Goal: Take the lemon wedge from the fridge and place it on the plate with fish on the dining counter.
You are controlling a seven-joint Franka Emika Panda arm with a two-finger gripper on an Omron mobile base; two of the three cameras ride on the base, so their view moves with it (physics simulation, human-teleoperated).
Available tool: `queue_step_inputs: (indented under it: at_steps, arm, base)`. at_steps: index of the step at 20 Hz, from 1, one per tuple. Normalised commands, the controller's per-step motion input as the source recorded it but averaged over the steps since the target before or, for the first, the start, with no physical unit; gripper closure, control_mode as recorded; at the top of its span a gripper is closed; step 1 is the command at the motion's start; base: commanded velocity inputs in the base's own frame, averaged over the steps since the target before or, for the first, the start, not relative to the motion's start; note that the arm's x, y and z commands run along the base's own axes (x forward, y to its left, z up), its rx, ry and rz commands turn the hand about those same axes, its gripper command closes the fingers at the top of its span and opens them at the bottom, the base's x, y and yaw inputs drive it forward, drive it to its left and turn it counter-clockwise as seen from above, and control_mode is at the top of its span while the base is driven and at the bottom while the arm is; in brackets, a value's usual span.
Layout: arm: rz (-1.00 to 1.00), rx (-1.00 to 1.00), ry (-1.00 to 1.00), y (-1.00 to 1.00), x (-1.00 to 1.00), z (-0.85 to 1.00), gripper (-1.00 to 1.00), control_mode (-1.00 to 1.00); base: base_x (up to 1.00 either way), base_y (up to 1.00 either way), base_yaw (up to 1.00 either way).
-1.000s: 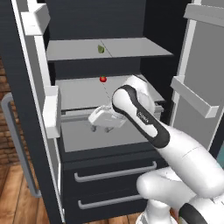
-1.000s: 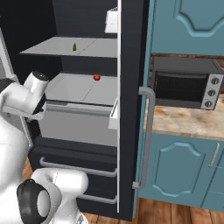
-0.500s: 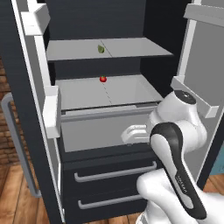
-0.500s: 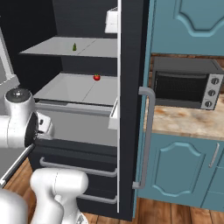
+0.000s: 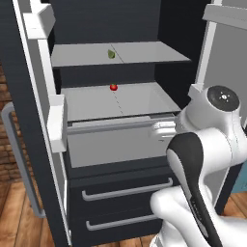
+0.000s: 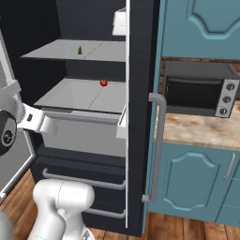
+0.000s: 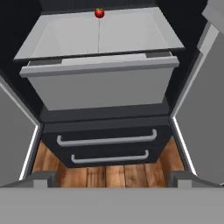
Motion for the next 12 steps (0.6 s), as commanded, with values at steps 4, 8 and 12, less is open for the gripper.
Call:
queue_step_inputs:
  at_steps: [4,8,12]
  arm:
    - [0.0,-0.02,0.0,0.0,0.0,0.15,-1.0,-1.0]
    - [0.0,0.0,0.0,0.0,0.0,0.0,-1.0,-1.0]
    - [0.0,0.0,0.0,0.23,0.04,0.0,-1.0,-1.0]
  base:
    - [0.0,0.0,0.0]
    - [0.0,0.0,0.0]
    - [0.0,0.0,0.0]
